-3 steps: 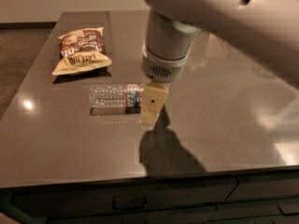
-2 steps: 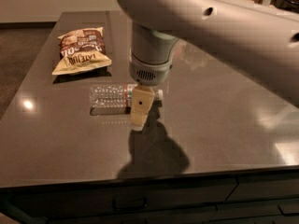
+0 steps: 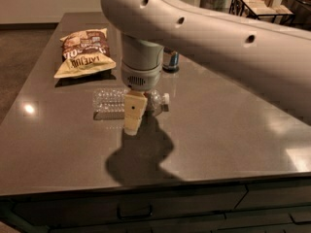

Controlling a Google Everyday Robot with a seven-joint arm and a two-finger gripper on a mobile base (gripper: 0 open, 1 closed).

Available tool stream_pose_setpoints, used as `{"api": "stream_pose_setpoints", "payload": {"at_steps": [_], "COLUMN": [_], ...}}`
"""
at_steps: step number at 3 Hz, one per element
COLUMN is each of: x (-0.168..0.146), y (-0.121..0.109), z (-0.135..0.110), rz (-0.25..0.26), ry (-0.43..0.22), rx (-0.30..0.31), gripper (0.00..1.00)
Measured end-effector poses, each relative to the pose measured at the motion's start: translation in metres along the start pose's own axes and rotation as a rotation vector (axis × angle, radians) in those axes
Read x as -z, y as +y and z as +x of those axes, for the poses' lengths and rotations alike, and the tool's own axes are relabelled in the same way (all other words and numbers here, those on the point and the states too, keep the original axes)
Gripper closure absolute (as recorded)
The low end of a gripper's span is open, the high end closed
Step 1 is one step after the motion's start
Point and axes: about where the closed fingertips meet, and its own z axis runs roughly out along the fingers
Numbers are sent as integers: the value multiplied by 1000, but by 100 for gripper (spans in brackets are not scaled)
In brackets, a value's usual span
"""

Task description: Pick water bottle

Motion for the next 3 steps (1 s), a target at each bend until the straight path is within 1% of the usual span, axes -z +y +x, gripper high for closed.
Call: {"api": "stream_pose_setpoints", "payload": {"at_steps": [1, 3], "x": [-6, -1], "y": [-3, -2], "z": [-10, -23], "rz": [-18, -47], "ry": [3, -34], "rx": [9, 53], "gripper": [15, 61]}}
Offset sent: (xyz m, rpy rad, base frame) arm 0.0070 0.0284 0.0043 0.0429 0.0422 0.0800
